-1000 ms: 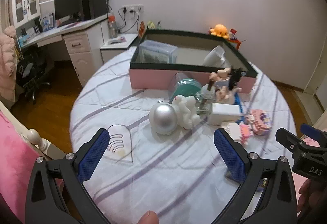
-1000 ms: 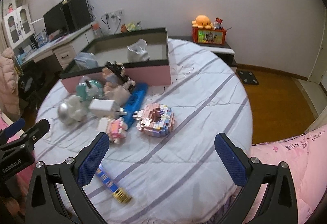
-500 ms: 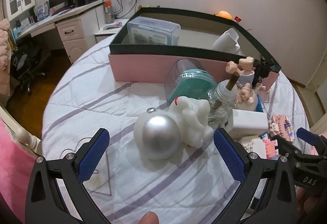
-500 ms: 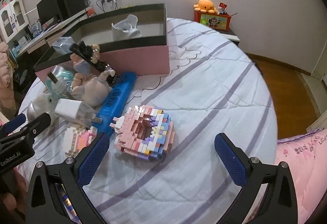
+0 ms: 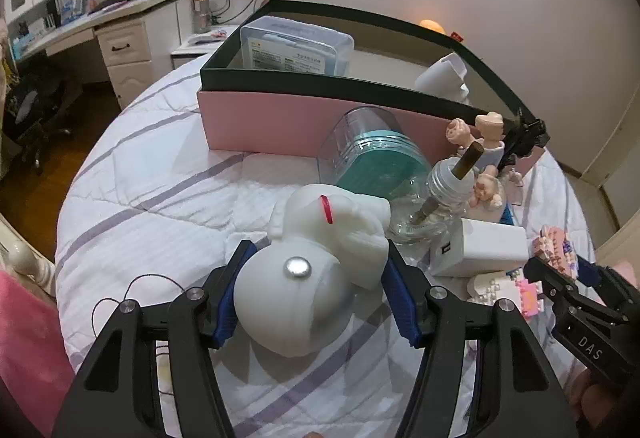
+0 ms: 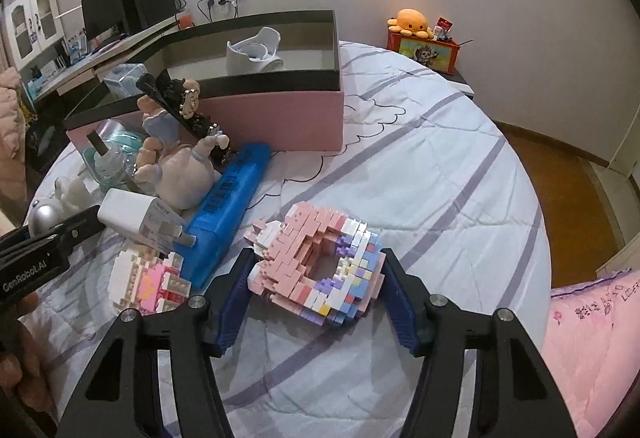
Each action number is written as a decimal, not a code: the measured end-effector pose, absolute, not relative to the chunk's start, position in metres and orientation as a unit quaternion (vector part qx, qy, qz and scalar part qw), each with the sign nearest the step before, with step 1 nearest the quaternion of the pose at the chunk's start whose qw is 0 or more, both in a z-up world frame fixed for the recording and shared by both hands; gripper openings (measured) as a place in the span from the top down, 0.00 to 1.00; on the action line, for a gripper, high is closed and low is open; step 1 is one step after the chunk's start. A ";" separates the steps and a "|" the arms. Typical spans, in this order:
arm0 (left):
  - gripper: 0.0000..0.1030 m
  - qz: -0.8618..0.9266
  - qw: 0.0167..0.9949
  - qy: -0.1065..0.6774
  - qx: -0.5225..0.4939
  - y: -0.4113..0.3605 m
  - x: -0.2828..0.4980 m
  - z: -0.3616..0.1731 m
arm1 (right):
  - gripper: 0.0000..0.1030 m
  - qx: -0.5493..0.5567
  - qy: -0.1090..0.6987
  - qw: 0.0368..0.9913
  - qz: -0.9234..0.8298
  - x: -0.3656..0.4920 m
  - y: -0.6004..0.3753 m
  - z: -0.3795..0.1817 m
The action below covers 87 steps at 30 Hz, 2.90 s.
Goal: Organize rigid objects
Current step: 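Grasp the silver ball figurine with left tool while right tool grasps pink block donut, then lower both held toys into the pink tray box and open both tools, then withdraw both tools and move the right tool toward the blue-gold box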
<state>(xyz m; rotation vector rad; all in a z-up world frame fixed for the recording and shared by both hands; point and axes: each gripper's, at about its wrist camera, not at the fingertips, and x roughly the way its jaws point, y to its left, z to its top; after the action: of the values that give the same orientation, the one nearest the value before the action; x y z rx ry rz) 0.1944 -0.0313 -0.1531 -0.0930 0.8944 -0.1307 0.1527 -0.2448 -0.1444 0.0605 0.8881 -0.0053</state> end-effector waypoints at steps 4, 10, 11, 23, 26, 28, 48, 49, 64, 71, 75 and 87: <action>0.39 -0.066 0.899 0.429 -0.054 -0.023 0.187 -0.150 | 0.40 0.036 0.430 0.902 0.001 0.146 -0.247 -0.142; 0.42 -0.063 0.901 0.425 -0.057 -0.012 0.174 -0.144 | 0.40 0.040 0.425 0.904 0.006 0.135 -0.245 -0.133; 0.42 -0.062 0.902 0.423 -0.058 -0.010 0.172 -0.142 | 0.40 0.040 0.424 0.905 0.008 0.133 -0.244 -0.132; 0.42 -0.069 0.918 0.386 -0.058 0.006 0.154 -0.102 | 0.40 0.042 0.388 0.920 0.043 0.120 -0.224 -0.090; 0.42 -0.069 0.925 0.370 -0.055 0.008 0.155 -0.084 | 0.40 0.039 0.372 0.926 0.059 0.123 -0.216 -0.072; 0.42 -0.070 0.930 0.357 -0.052 0.007 0.160 -0.071 | 0.40 0.030 0.359 0.931 0.066 0.128 -0.211 -0.059; 0.42 -0.098 0.945 0.312 -0.029 -0.036 0.285 -0.017 | 0.40 0.012 0.346 0.934 0.087 0.270 -0.212 -0.020; 0.42 -0.097 0.944 0.315 -0.029 -0.037 0.295 -0.019 | 0.40 0.013 0.352 0.932 0.086 0.281 -0.214 -0.025; 0.41 -0.076 0.915 0.396 0.012 -0.062 0.406 -0.081 | 0.40 0.003 0.446 0.891 0.079 0.399 -0.219 -0.090; 0.07 -0.064 0.918 0.390 0.024 -0.059 0.400 -0.079 | 0.28 -0.002 0.469 0.880 0.073 0.403 -0.219 -0.102; 0.05 -0.066 0.925 0.373 0.004 -0.044 0.383 -0.066 | 0.15 0.038 0.444 0.893 0.063 0.389 -0.228 -0.086; 0.00 -0.030 0.950 0.309 -0.013 -0.009 0.283 -0.012 | 0.08 0.090 0.374 0.922 0.054 0.291 -0.223 -0.033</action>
<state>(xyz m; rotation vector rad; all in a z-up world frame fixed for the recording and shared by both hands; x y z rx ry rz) 0.2832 -0.0094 -0.0124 -0.0267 0.6291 -0.0605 0.2908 -0.2232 -0.0331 0.1854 0.7673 0.1108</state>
